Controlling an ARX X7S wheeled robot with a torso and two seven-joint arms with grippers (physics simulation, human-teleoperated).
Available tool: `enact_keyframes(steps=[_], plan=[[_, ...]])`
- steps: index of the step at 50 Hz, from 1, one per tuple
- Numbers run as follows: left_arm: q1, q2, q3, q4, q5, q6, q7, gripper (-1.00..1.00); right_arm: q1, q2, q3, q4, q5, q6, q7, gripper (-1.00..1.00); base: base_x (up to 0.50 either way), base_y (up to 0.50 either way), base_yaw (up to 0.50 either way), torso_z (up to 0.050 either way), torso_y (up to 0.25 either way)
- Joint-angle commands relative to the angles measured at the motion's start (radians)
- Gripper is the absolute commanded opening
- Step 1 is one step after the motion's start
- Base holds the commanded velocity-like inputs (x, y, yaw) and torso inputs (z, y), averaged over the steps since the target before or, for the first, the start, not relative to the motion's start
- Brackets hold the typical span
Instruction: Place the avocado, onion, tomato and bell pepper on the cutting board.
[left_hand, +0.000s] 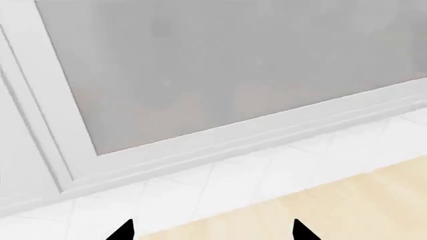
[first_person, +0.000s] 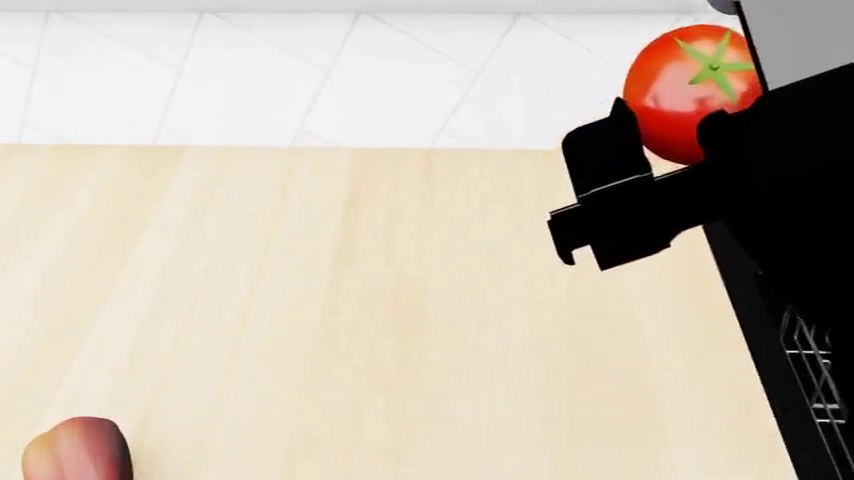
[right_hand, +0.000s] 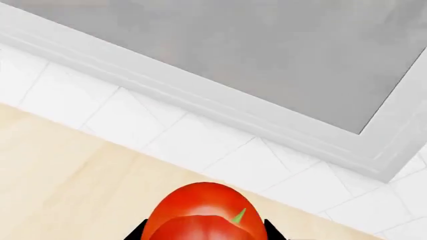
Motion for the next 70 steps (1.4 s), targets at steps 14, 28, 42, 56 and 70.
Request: enact_keyframes(steps=[14,28,42,56,70], plan=[[-0.210,-0.242,0.485,0.064,-0.786,0.039,-0.332,1.00,0.069,0.017,0.011,-0.038,0.072,-0.015,0.069,-1.00,0.00,0.00,0.00,0.000,0.000],[-0.138,-0.283,0.562,0.167,-0.877,0.063,-0.316,1.00,0.026,0.031,0.020,-0.061,0.047,-0.038,0.044,-1.00,0.00,0.00,0.00,0.000,0.000],[-0.037,-0.302,0.541,0.224,-0.840,0.061,-0.270,1.00,0.017,0.034,0.010,-0.070,0.055,-0.049,0.045,-1.00,0.00,0.00,0.00,0.000,0.000],[0.075,-0.236,0.503,0.219,-0.692,0.036,-0.217,1.00,-0.009,0.045,0.010,-0.083,0.044,-0.063,0.029,-1.00,0.00,0.00,0.00,0.000,0.000],[0.274,-0.292,0.458,0.255,-0.636,0.217,-0.240,1.00,-0.023,0.048,0.009,-0.092,0.034,-0.076,0.017,-1.00,0.00,0.00,0.00,0.000,0.000]])
